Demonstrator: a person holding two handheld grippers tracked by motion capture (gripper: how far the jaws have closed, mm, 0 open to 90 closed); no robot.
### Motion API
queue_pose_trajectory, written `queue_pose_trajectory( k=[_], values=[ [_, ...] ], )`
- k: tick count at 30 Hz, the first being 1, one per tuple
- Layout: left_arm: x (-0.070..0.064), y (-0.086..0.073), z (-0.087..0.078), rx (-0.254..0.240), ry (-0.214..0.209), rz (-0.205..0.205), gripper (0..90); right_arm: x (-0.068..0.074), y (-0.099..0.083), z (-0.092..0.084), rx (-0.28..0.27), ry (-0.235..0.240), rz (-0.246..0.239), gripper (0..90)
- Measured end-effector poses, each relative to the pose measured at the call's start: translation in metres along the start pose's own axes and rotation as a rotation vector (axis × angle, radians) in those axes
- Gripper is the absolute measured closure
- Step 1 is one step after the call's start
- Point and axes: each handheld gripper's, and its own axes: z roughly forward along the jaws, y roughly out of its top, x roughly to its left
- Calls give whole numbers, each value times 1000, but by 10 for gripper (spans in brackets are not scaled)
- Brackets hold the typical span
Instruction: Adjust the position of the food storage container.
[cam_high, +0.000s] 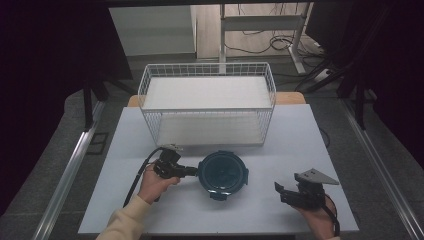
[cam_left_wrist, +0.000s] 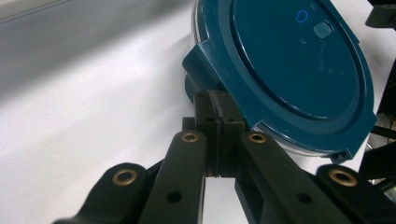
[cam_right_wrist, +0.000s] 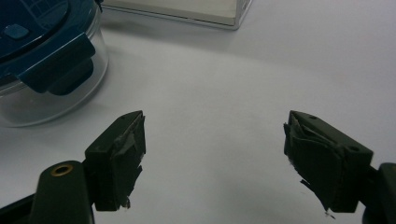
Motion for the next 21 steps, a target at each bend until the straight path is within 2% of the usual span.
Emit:
queue_pose_trajectory(
  k=[5, 9, 10, 11, 12, 13, 15, 17, 19, 21],
  values=[
    [-2, -1, 1, -1, -22, -3, 900, 0, 0, 0, -1, 0, 0, 206],
    [-2, -1, 0, -21, -37, 8, 900, 0, 0, -1, -2, 0, 3, 206],
    [-2, -1, -2, -35, -30, 13, 900, -1, 0, -1, -3, -1, 3, 206],
    [-2, -1, -6, -47, 15, 26, 900, -1, 0, -1, -5, -2, 6, 206],
    [-2, -1, -9, -57, 41, 35, 900, -1, 1, -2, -8, -1, 12, 206],
    [-1, -1, -14, -74, 59, 25, 900, -2, 1, -2, -9, -2, 13, 206],
    [-1, -3, -24, -125, 67, 0, 891, -2, 1, -3, -13, 1, 12, 206],
    [-4, -9, -36, -187, 94, -17, 796, -2, 1, -3, -12, 1, 13, 206],
    [-8, -13, -42, -199, 108, -21, 683, -3, 1, -3, -12, 3, 14, 206],
    [-12, -19, -45, -192, 151, -11, 577, -2, 2, -4, -14, 6, 13, 206]
  ],
)
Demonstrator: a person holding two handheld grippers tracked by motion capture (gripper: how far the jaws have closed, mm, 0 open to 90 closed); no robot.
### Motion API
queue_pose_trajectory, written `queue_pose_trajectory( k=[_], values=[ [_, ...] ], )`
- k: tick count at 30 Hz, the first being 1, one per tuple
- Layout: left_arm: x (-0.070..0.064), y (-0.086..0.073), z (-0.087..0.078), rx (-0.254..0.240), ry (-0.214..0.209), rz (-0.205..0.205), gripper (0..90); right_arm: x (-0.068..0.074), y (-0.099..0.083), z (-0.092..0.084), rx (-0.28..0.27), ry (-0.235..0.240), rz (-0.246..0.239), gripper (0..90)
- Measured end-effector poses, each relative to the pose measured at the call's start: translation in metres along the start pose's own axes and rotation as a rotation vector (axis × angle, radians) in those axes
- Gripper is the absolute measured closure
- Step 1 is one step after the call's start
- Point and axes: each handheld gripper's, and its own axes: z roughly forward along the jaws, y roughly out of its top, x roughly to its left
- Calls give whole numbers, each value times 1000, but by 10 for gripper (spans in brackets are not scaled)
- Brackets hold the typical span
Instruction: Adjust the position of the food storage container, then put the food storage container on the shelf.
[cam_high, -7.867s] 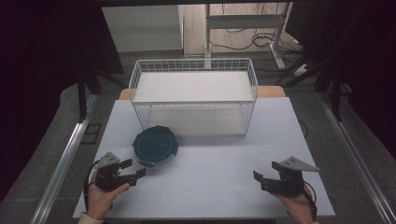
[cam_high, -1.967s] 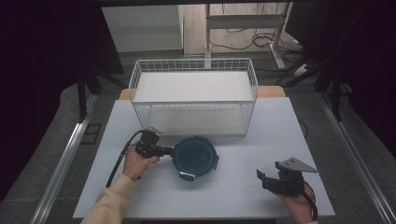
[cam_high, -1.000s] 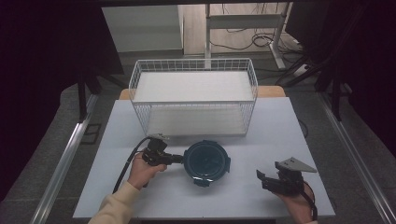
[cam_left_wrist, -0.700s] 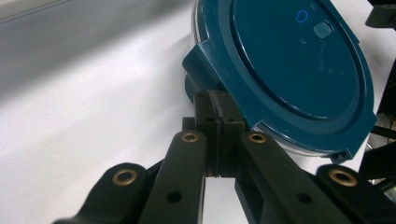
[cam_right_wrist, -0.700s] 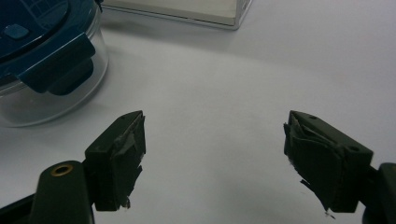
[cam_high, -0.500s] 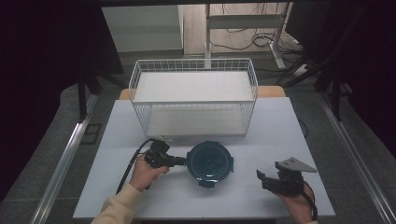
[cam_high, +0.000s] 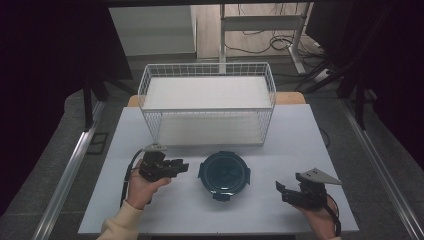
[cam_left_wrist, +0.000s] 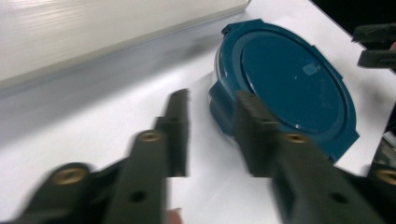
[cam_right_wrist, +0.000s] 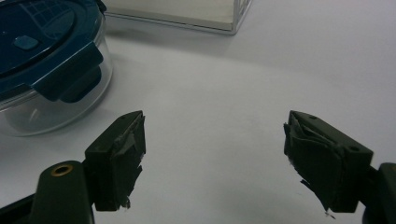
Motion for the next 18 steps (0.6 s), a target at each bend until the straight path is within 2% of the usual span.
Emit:
queue_pose_trajectory(
  k=[3, 7, 12, 14, 18],
  values=[
    [-1, -8, -4, -4, 35, -14, 411, 2, 0, -1, -3, 6, -12, 206],
    [0, -14, -6, -12, 19, -16, 295, 2, 1, -2, -9, 12, -20, 204],
    [-1, -13, -6, -32, 4, -37, 234, 2, 3, -3, -21, 35, -9, 200],
    [0, -12, -5, -36, 12, -56, 194, 3, 4, -3, -24, 55, -6, 189],
    [4, -12, -3, -37, -4, -84, 184, 9, 8, 0, -28, 110, 4, 180]
  ],
)
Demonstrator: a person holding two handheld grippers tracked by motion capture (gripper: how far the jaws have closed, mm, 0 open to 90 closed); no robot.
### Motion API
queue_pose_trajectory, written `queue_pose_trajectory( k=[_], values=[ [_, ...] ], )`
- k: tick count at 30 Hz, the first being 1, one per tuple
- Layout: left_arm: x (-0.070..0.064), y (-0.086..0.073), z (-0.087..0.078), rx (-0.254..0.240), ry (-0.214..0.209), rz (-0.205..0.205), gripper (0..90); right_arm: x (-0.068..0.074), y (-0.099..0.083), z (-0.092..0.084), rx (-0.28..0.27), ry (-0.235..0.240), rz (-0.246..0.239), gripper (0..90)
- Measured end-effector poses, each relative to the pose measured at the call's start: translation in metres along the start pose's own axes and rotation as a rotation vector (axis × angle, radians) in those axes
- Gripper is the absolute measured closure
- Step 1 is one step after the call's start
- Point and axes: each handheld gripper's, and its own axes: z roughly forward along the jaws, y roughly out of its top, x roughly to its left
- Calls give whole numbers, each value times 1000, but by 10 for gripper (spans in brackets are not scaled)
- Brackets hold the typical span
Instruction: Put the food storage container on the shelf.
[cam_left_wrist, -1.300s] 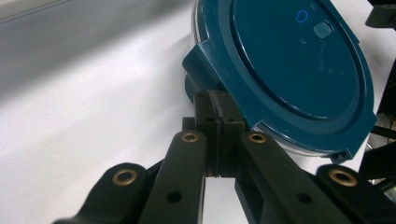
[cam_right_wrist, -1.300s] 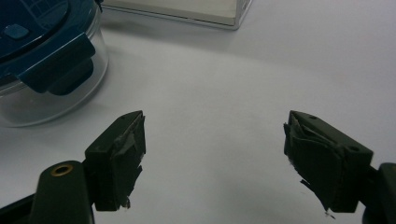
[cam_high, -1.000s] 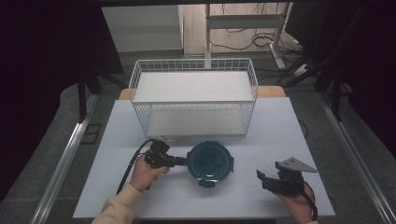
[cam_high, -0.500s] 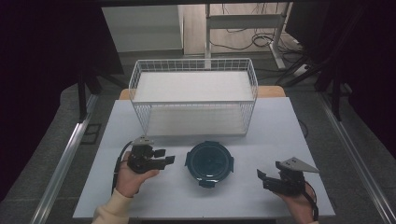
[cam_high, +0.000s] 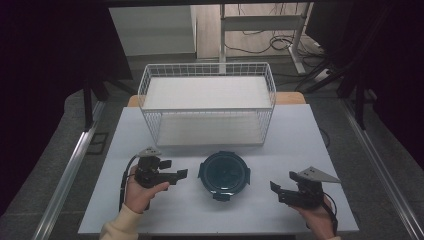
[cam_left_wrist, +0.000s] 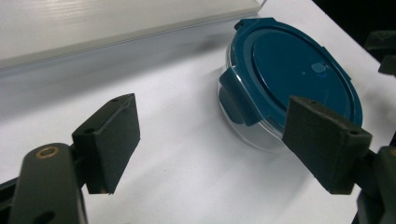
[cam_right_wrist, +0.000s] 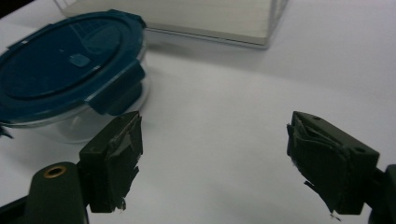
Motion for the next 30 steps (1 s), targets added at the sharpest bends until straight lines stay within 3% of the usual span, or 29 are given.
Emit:
queue_pose_trajectory(
  k=[3, 8, 14, 19, 24, 30],
  values=[
    [1, 0, 2, 3, -8, -5, 185, 4, 2, 3, -4, 45, 13, 174],
    [1, 0, 5, 12, -7, -19, 184, 11, 8, 9, -15, 54, 4, 166],
    [3, 4, 1, -18, -31, -48, 200, 20, 21, 15, -17, 111, 46, 163],
    [-5, 13, -2, -29, -64, -35, 193, 30, 36, 25, -16, 131, 84, 148],
    [-14, 23, 8, -18, -108, -22, 193, 44, 49, 39, 16, 152, 106, 134],
    [-17, 29, 28, 10, -143, -47, 182, 50, 55, 51, 24, 158, 144, 125]
  ],
)
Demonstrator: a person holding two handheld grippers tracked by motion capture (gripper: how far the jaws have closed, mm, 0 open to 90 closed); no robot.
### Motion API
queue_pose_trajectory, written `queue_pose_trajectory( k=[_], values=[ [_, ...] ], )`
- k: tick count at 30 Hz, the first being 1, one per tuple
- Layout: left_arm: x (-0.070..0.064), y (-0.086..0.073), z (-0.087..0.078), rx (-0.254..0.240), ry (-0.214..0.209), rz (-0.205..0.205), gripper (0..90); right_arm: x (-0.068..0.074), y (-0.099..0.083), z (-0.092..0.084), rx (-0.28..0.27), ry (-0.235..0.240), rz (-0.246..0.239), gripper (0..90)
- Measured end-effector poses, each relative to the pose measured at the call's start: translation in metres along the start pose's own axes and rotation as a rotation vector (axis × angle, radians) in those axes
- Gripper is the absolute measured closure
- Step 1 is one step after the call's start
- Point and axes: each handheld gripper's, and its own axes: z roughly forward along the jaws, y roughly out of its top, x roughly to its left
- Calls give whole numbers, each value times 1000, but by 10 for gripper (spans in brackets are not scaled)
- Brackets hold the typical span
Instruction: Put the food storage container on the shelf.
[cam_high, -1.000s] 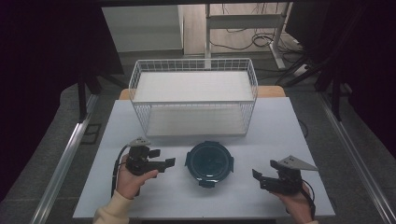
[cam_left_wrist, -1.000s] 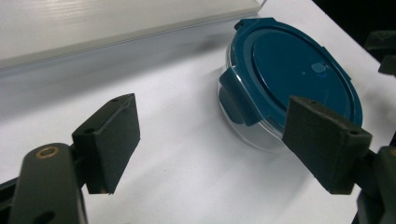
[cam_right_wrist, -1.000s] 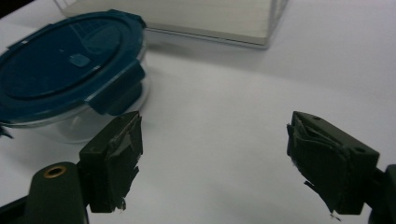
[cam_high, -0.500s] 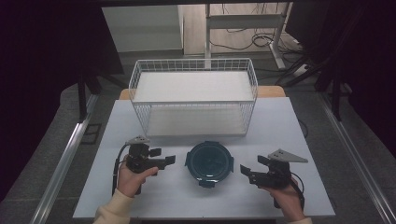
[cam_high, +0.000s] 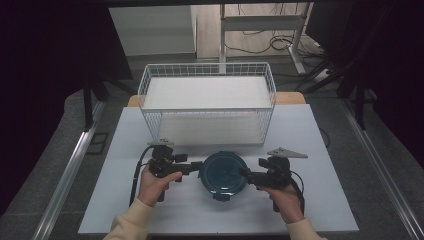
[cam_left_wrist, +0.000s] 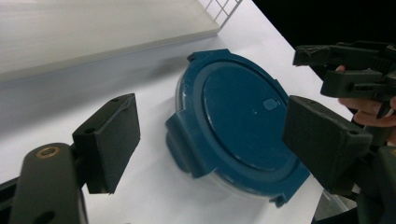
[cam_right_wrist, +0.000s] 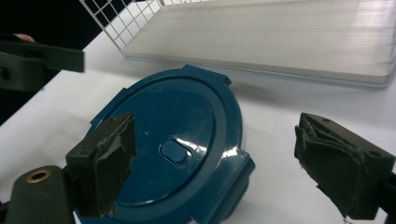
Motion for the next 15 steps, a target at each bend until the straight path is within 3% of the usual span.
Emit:
queue_pose_trajectory(
  k=[4, 8, 12, 15],
  values=[
    [4, -6, 5, 9, -23, -29, 175, -4, -5, 1, 18, 12, 25, 114],
    [5, -9, 14, 31, -16, -38, 177, -5, -10, 0, 18, 25, 57, 112],
    [5, -11, 24, 63, -32, -29, 171, -2, -15, 8, 51, 37, 64, 102],
    [9, -13, 27, 76, -53, -55, 161, -2, -19, 16, 86, 46, 76, 92]
  ],
)
